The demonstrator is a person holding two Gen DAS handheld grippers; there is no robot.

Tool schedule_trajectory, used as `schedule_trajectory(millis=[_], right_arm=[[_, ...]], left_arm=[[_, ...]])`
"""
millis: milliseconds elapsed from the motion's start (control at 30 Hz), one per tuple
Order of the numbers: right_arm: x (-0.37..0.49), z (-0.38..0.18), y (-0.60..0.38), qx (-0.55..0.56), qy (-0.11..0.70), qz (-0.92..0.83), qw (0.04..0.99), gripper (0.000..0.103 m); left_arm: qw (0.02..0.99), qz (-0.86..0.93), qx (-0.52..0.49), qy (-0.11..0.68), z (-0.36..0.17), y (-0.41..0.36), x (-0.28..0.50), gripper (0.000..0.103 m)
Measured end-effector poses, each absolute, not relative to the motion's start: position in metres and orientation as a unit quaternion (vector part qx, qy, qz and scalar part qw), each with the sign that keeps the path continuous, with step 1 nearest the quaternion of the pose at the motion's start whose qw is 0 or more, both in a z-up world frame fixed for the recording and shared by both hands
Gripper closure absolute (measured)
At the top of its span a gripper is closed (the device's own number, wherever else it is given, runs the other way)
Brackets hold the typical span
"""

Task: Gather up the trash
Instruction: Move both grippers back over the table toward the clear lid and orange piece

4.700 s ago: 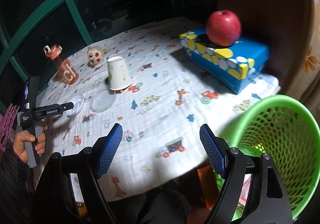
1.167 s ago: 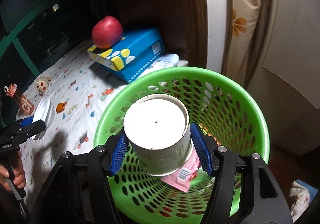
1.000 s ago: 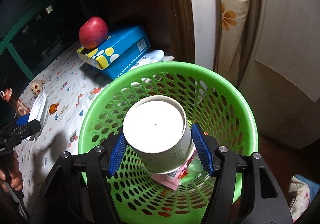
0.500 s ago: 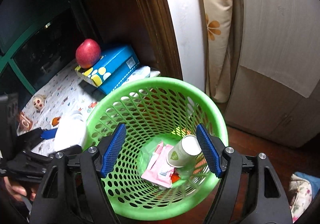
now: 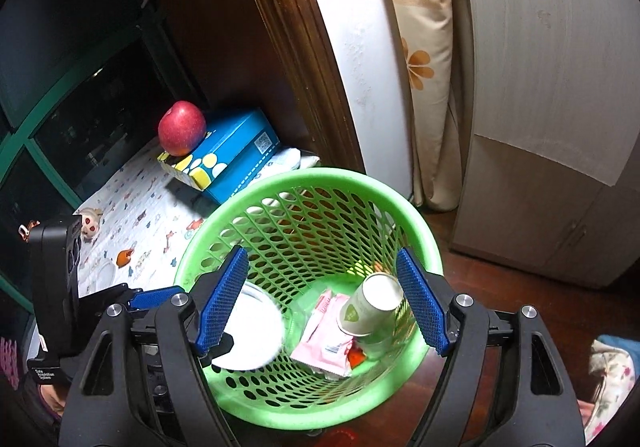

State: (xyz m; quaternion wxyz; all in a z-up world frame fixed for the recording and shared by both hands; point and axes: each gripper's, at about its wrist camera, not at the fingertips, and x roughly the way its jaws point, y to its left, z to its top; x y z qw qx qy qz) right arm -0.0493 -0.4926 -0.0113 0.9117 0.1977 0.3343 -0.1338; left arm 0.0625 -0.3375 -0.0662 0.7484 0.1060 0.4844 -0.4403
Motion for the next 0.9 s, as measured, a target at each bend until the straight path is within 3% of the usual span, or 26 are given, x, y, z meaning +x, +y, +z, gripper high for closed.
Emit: schedule_trajectory(millis=[500, 900], right_arm=[[-0.003, -0.01, -0.428, 0.165, 0.352, -0.054, 0.92, 0.026], [0.055, -0.019, -0.348, 0.132, 0.382, 0.023, 0.914, 0.026]], left_arm=[[0.834, -0.308, 0.07, 0.453, -0.047, -0.211, 0.106, 0.008], [0.876, -0.135, 0.047, 0.46, -0.075, -0.07, 0.165, 0.008]])
